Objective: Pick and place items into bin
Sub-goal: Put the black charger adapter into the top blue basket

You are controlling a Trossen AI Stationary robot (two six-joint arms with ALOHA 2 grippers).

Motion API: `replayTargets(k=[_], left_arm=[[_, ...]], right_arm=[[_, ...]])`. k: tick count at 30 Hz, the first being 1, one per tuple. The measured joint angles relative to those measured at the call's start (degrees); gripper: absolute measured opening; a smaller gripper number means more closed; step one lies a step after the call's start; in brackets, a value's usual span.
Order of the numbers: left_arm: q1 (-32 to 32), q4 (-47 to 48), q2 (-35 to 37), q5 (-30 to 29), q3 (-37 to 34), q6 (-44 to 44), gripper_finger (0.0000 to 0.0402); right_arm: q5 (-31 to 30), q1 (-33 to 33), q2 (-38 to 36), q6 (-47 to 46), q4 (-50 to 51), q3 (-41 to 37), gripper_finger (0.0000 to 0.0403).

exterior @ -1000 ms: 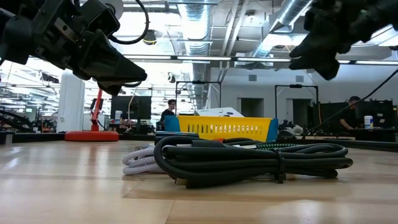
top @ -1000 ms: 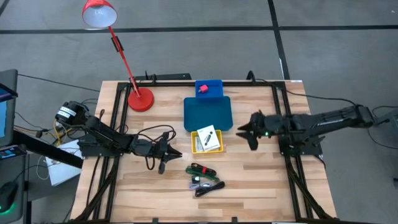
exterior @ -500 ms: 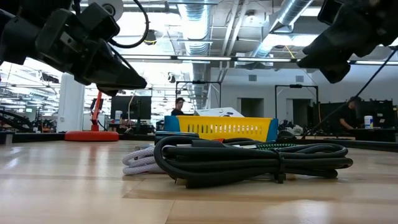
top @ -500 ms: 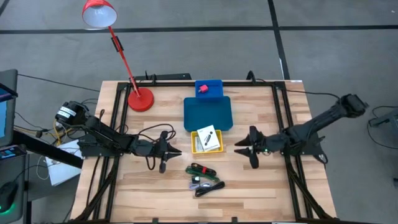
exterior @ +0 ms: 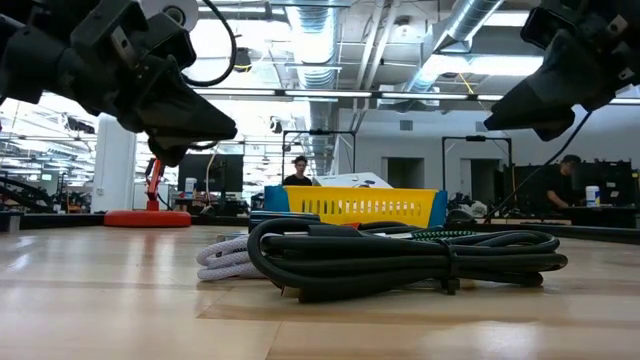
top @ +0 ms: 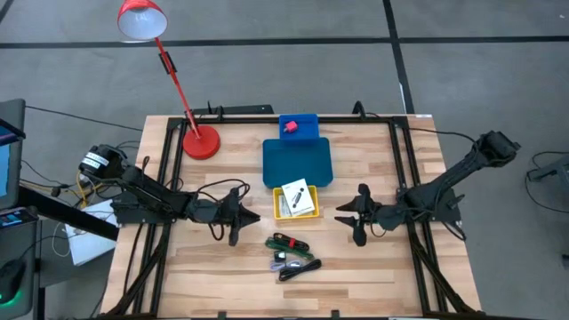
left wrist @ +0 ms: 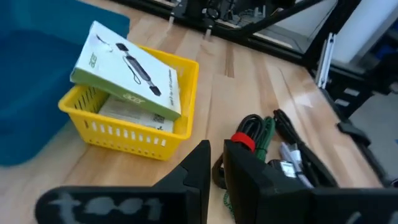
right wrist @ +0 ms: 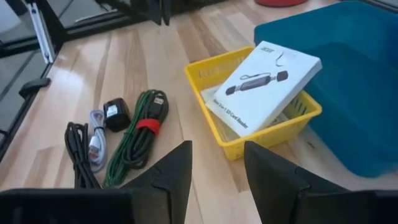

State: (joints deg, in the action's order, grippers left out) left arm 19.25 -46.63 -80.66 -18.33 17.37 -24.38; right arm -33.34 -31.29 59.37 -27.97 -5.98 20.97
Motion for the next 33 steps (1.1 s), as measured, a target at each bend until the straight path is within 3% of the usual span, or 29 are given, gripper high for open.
replayTargets(k=[6,10,13,16,23,29,33], left_arm=[[0.0,-0.26,0.0,-1.82,0.0,-8.11,0.0032],[-0.07,2.13,0.0,1.96,1.8,-14.5,0.0032],[0.93,5.4,0.0,2.53,4.64,-12.11,0.0032],[2.51,9.1,-0.07,-0.54,9.02,-7.32,0.0032],[3.98,26.76,-0.11,-6.19,20.39,-3.38,0.0033],[4.74,26.77,-0.11,1.24,22.62,2.15,0.0034],[4.62,28.68,-0.11,0.43,22.71,-1.65,0.0034]], right_arm=[[-0.18,0.58,-0.2,2.32,0.76,0.0,0.0138],[-0.2,2.83,-0.2,4.43,0.12,0.0,0.0138],[-0.13,4.64,-0.2,4.65,0.07,0.0,0.0135],[0.11,6.18,-0.2,5.51,0.09,0.0,0.0135],[0.26,8.55,-0.2,6.12,-0.55,0.0,0.0141],[0.33,10.98,-0.2,6.04,-1.44,0.0,0.0148],[0.35,13.33,-0.2,5.95,-2.64,0.0,0.0148]])
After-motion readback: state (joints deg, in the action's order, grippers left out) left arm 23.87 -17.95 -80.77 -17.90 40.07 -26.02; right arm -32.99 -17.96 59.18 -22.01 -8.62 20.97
